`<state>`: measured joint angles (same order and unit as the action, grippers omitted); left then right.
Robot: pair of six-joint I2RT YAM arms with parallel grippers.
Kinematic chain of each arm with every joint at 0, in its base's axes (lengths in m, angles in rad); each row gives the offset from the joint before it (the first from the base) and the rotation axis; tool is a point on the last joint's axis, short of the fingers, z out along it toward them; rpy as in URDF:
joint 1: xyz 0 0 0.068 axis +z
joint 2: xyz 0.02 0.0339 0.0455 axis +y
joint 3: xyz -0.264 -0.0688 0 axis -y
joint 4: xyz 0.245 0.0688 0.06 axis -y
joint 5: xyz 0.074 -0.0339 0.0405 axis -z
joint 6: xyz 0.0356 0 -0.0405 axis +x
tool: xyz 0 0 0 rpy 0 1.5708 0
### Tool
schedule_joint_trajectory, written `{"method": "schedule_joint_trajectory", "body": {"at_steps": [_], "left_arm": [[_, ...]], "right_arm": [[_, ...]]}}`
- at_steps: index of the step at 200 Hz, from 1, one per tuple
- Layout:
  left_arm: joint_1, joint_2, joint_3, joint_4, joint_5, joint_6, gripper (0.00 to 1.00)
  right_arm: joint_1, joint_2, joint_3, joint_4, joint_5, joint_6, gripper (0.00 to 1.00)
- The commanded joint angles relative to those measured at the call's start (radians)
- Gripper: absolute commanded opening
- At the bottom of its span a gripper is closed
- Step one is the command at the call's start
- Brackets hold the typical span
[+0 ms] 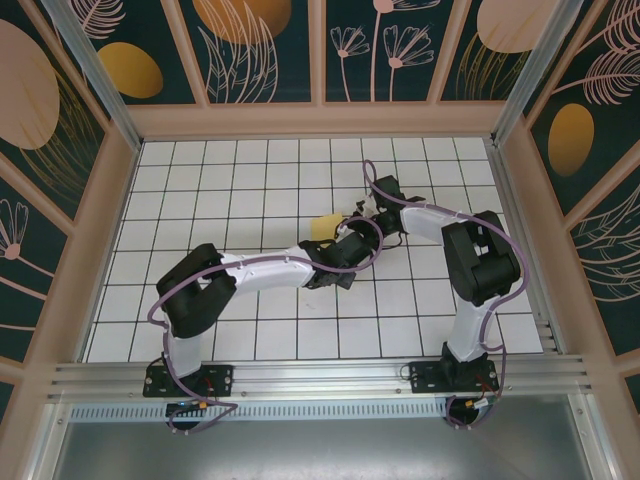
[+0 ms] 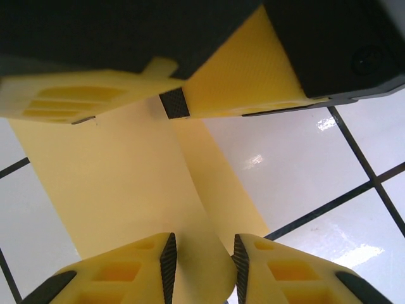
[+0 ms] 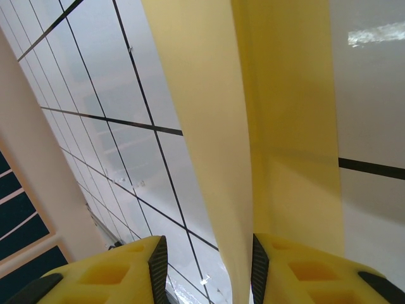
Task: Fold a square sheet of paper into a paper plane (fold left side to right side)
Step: Fold the triangle a second time at the center of the table.
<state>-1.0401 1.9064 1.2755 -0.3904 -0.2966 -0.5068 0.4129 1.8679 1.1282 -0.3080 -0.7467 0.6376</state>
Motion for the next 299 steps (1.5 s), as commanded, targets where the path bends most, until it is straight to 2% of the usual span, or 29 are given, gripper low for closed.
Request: {"method": "schedule_joint_trajectory", "body": {"at_steps": [1,111,140,225,241,267,299], "left_arm": [[0.004,-0.035,-0.008,-0.022,-0.001,0.008,0.38],[0.003,-0.067,-0.004,-0.033,0.006,0.012,0.39],[0.004,-0.06,-0.004,-0.029,0.011,0.011,0.36],[0.004,-0.076,-0.011,-0.009,0.057,0.013,0.36],[0.004,-0.075,-0.015,-0.002,0.07,0.017,0.41],[0.004,-0.068,-0.024,0.011,0.085,0.022,0.45],[0.004,-0.046,-0.022,0.009,0.067,0.024,0.63]], "right_arm": [[0.012,0.013,0.03,-0.032,-0.017,-0.009,0.42],[0.013,0.02,0.037,-0.022,-0.034,-0.003,0.43],[0.012,0.021,0.041,-0.028,-0.031,-0.005,0.42],[0.012,0.024,0.039,-0.026,-0.034,-0.008,0.43],[0.013,0.022,0.038,-0.022,-0.039,-0.004,0.43],[0.012,0.018,0.039,-0.022,-0.041,-0.003,0.43],[0.012,0.017,0.035,-0.02,-0.045,0.0,0.42]]}}
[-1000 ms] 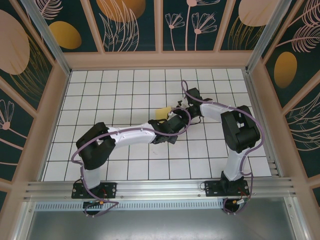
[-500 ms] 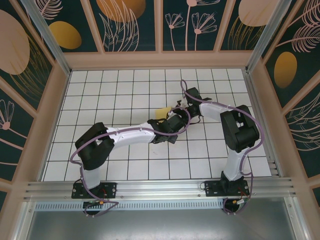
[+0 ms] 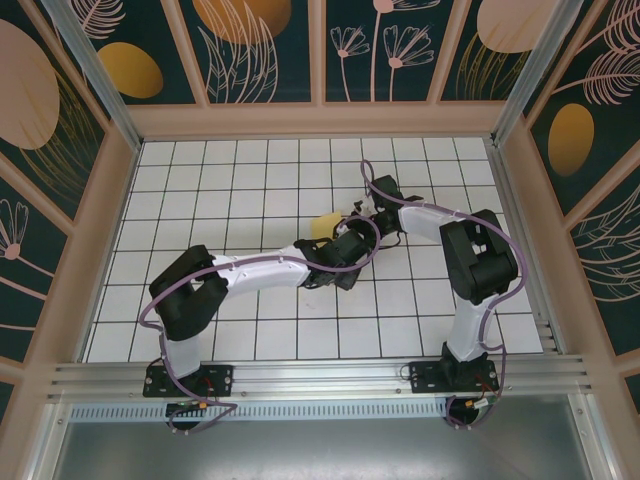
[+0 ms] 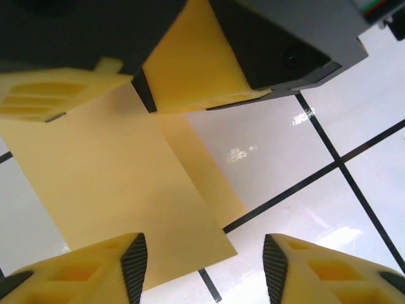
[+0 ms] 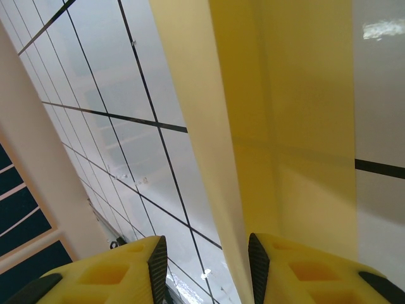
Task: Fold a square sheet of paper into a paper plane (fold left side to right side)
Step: Fold the triangle a second time at the center of the table.
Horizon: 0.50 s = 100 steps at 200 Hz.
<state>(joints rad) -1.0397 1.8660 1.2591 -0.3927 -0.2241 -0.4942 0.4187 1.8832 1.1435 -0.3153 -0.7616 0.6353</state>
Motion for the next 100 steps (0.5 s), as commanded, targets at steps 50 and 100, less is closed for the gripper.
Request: {"method": "schedule_joint_trajectory", "body": {"at_steps": [50,100], "left_arm": [[0.002,0.037,0.018,-0.001,-0.05,0.015,0.7],[-0.004,0.076,0.043,-0.037,-0.122,0.014,0.68]], "right_arm": [[0.006,-0.001,0.015,-0.005,-0.032,0.007,0.43],[0.006,-0.003,0.009,0.002,-0.032,0.015,0.43]]}}
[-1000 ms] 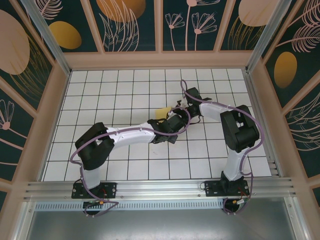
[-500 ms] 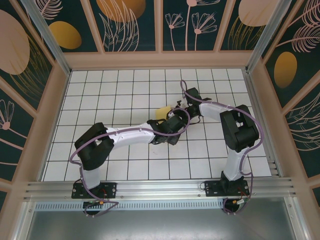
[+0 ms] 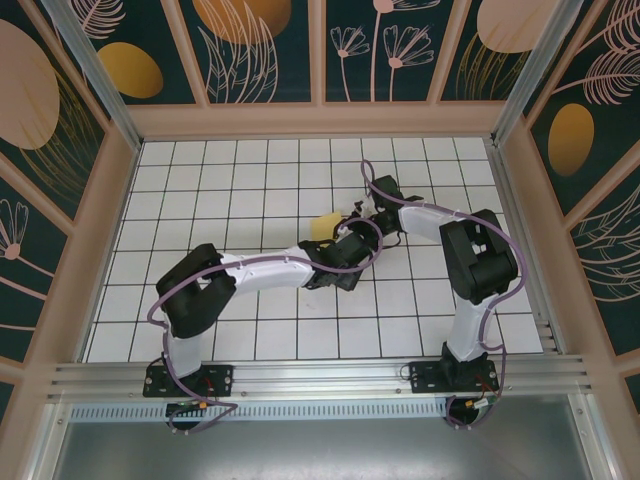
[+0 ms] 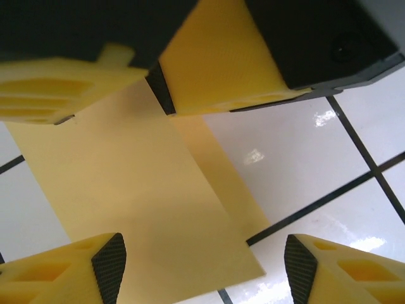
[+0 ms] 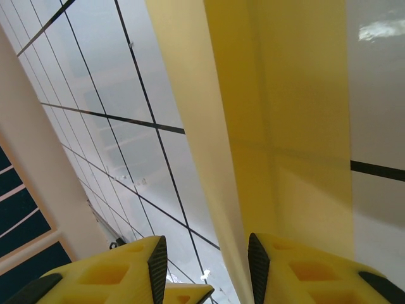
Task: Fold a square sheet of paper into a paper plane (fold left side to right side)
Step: Fold the triangle a second time at the center of the table.
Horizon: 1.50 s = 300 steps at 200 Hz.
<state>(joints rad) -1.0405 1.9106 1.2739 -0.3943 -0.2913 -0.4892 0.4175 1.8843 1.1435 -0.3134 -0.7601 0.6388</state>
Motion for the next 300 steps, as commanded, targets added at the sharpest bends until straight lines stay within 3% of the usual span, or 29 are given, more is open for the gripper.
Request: {"method": "schedule_joint_trajectory", "body": {"at_steps": [1,81,204,273,300], "left_arm": [[-0.004,0.032,0.029,-0.036,-0.056,0.009,0.68],[-0.004,-0.021,0.03,-0.038,-0.046,0.01,0.51],[-0.003,-0.061,0.038,-0.038,-0.017,0.017,0.43],[-0.004,-0.05,0.037,-0.035,-0.011,0.019,0.23],[-0.004,-0.052,0.033,-0.027,-0.001,0.018,0.1]], "right_arm": [[0.007,-0.004,0.009,0.001,-0.033,0.012,0.43],[0.007,-0.001,0.009,-0.015,-0.014,0.004,0.43],[0.007,0.004,0.021,-0.029,-0.008,-0.004,0.43],[0.007,0.003,0.023,-0.033,-0.008,-0.005,0.43],[0.007,0.001,0.022,-0.033,-0.009,-0.005,0.43]]}}
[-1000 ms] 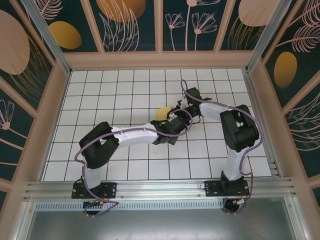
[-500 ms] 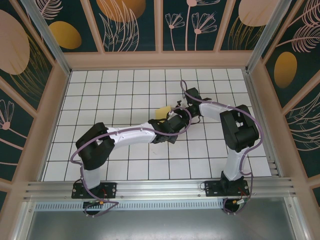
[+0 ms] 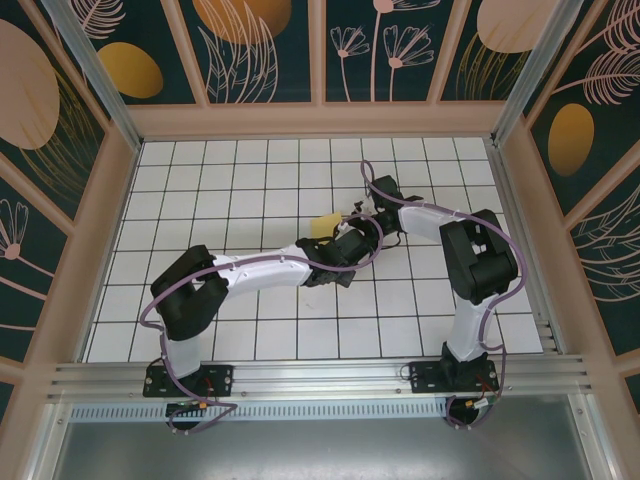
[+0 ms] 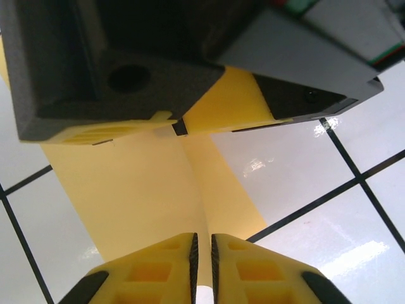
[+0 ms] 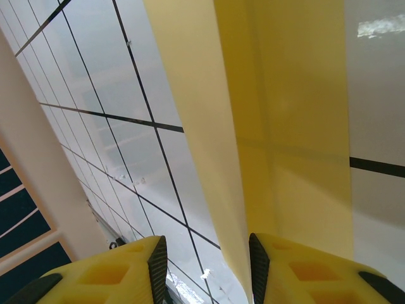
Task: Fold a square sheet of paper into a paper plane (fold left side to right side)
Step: Fold the triangle a second time at the center of the table.
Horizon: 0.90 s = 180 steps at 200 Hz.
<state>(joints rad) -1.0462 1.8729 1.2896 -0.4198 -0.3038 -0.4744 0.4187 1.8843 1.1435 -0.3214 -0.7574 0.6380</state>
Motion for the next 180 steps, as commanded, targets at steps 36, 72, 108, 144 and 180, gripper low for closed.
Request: {"method": "schedule_joint_trajectory", "body": {"at_steps": [36,72,108,144,180], "left_arm": [[0.002,-0.018,0.008,0.014,0.033,0.002,0.0],[0.002,-0.026,-0.004,0.027,0.038,-0.003,0.0],[0.005,-0.031,-0.012,0.034,0.056,-0.007,0.0],[0.014,-0.04,-0.017,0.042,0.081,-0.013,0.0],[0.046,-0.067,-0.056,0.069,0.143,-0.026,0.0]], "right_arm": [[0.007,-0.002,0.022,-0.025,-0.013,-0.004,0.43],[0.002,-0.018,0.025,-0.016,-0.002,-0.008,0.44],[-0.016,-0.089,0.01,0.047,0.04,0.02,0.56],[-0.053,-0.153,0.002,0.04,0.08,0.017,0.64],[-0.104,-0.241,-0.061,0.042,0.128,0.006,0.65]]}}
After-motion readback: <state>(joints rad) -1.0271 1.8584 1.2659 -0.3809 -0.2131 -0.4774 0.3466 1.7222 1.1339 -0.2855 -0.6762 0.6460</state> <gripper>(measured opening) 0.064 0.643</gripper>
